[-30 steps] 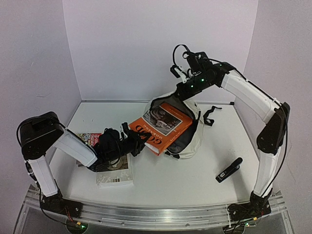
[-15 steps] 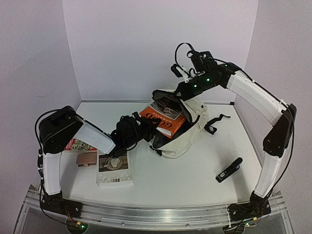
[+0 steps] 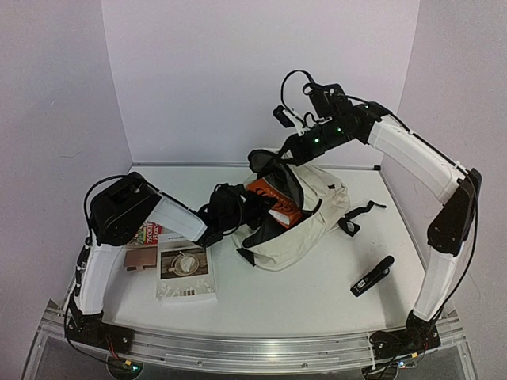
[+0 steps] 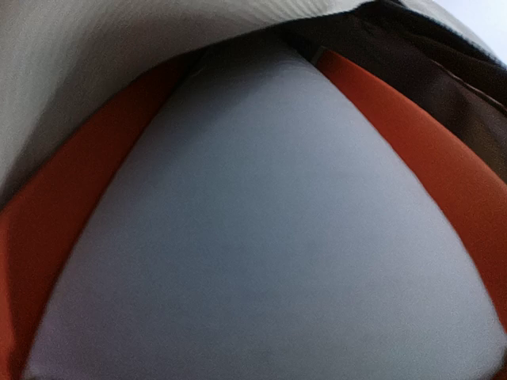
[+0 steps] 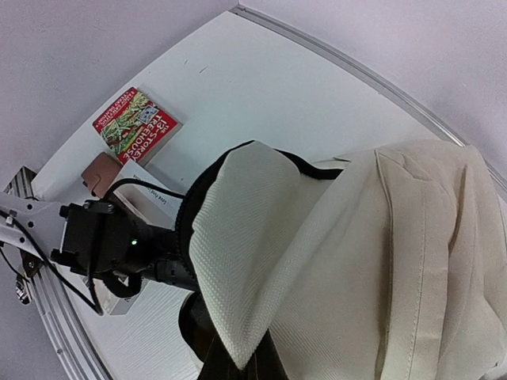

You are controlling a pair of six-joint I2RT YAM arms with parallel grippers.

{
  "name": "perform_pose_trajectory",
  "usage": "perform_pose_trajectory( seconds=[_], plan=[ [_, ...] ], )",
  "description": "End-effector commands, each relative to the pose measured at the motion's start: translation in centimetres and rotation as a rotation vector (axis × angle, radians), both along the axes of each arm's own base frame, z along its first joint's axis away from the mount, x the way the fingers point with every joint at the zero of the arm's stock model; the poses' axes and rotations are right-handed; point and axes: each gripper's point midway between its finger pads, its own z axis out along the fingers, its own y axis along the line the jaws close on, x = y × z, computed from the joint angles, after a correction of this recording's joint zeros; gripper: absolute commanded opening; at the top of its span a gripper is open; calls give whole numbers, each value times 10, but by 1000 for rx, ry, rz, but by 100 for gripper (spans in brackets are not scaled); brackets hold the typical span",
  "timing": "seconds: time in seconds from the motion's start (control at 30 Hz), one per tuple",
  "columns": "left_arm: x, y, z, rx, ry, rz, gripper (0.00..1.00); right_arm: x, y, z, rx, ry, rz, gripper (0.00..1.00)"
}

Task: Pack the student bag
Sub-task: Place the book in the student bag.

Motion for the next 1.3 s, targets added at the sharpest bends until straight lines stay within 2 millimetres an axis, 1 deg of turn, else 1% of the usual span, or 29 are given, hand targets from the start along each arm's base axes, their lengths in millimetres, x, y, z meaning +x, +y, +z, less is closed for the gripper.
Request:
perform_pose_trajectory(
  seconds=[0.0,0.1,0.17,0.23,0.3,0.37,0.43,0.5,0.57,0.6,0.7,0.73,0.77,0.8,0.87,0.93,1.03,1.07,1.1,1.13,1.17,1.27],
  plan=[
    [4,-25,32,-51,-70,-119,5,-15,17,38,107,-73,101,0],
    [5,-28,29,-27,-62,-136,6,-18,20,37,112,-69,126,0],
    [10,-29,25,-7,-56,-136,7,-22,23,38,127,-57,154,0],
    [18,-28,22,10,-53,-128,10,-25,26,43,146,-58,180,0],
    [29,-24,17,36,-38,-110,12,-26,27,52,155,-81,194,0],
    [41,-19,13,55,-27,-82,11,-22,25,66,159,-126,189,0],
    [53,-12,16,75,-42,-51,10,-14,19,87,167,-186,169,0],
    [60,-8,28,96,-82,-43,7,0,10,100,172,-228,138,0],
    [59,-10,46,96,-134,-77,3,13,3,106,163,-262,117,0],
    [55,-12,56,99,-165,-101,2,18,1,105,152,-275,107,0],
    [37,-21,72,98,-200,-191,1,26,0,96,124,-282,102,0],
    [31,-22,72,93,-187,-216,2,27,2,93,123,-276,107,0],
    [26,-22,67,85,-162,-233,2,28,3,91,125,-272,111,0],
    [24,-23,61,78,-135,-242,2,28,5,92,132,-268,115,0],
    [22,-22,41,72,-77,-247,3,27,9,93,150,-260,128,0],
    [28,-23,25,78,-35,-240,7,24,12,98,173,-257,147,0],
    [45,-30,6,72,3,-228,18,23,14,103,185,-263,158,0],
    [52,-32,-1,78,18,-225,21,24,14,102,180,-268,157,0],
    [58,-36,-8,81,26,-224,25,26,13,101,171,-278,153,0],
    [65,-39,-11,86,28,-220,30,28,12,99,158,-286,149,0],
    [72,-42,-9,91,20,-215,34,30,11,97,145,-294,145,0],
    [88,-47,3,131,-20,-207,46,37,5,95,116,-318,128,0]
  ],
)
